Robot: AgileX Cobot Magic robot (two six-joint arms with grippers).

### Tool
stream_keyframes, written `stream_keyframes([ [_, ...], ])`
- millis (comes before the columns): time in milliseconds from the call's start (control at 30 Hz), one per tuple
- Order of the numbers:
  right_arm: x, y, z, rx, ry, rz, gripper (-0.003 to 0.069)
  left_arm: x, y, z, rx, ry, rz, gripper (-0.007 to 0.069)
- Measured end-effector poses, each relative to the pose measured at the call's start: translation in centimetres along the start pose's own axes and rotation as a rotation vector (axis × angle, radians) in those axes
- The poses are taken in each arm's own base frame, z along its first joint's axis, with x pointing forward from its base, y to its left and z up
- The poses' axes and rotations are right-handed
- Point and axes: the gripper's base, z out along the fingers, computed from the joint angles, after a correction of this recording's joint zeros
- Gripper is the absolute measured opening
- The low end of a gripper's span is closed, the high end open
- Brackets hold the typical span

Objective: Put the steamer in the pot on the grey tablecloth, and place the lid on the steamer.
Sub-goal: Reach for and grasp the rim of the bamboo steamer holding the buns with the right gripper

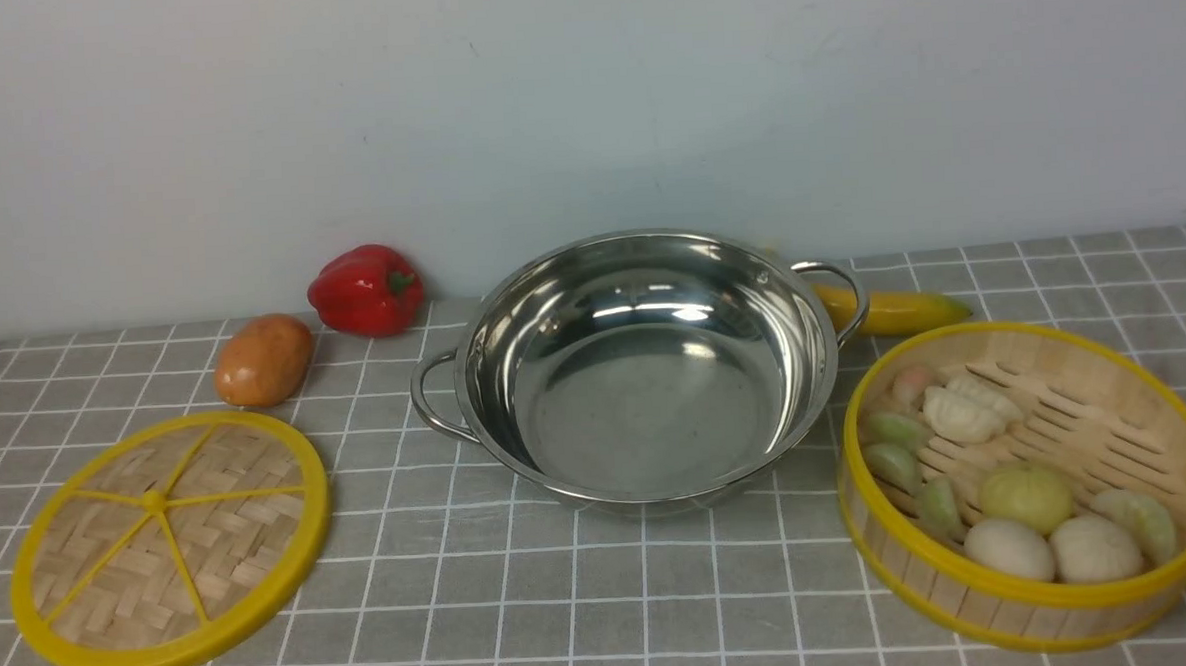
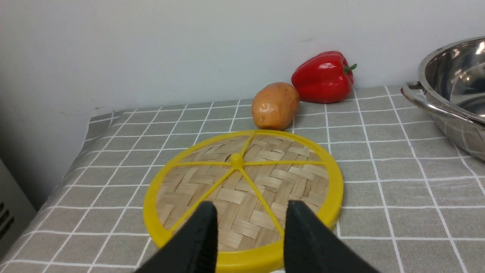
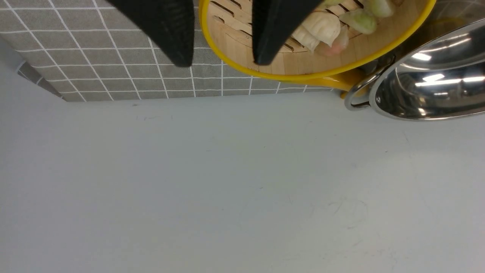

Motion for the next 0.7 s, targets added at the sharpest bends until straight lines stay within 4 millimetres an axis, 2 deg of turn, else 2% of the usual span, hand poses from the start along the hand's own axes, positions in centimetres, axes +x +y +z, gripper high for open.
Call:
stream_keyframes([
  [333, 0.0, 0.0, 0.0, 0.0, 0.0, 0.007, 0.024, 0.0, 0.1, 0.0, -0.01, -0.001, 0.039, 0.0243],
  [433, -0.2, 0.0, 0.0, -0.006, -0.017, 0.111, 0.024, -0.1, 0.1, 0.0, -0.013, -0.015, 0.054, 0.0243],
  [467, -0.4, 0.1, 0.0, -0.017, -0.045, 0.294, 0.024, -0.5, 0.0, 0.0, 0.001, -0.055, 0.009, 0.0243],
  [533, -0.6, 0.1, 0.0, -0.024, -0.066, 0.418, 0.024, -0.8, -0.1, 0.0, 0.017, -0.087, -0.054, 0.0243],
  [600, -1.0, 0.0, 0.0, -0.037, -0.1, 0.685, 0.024, -1.6, -0.4, -0.1, 0.067, -0.172, -0.283, 0.0243],
  [700, -1.1, -0.1, -0.1, -0.046, -0.116, 0.87, 0.024, -2.3, -0.4, -0.3, 0.12, -0.241, -0.583, 0.0243],
])
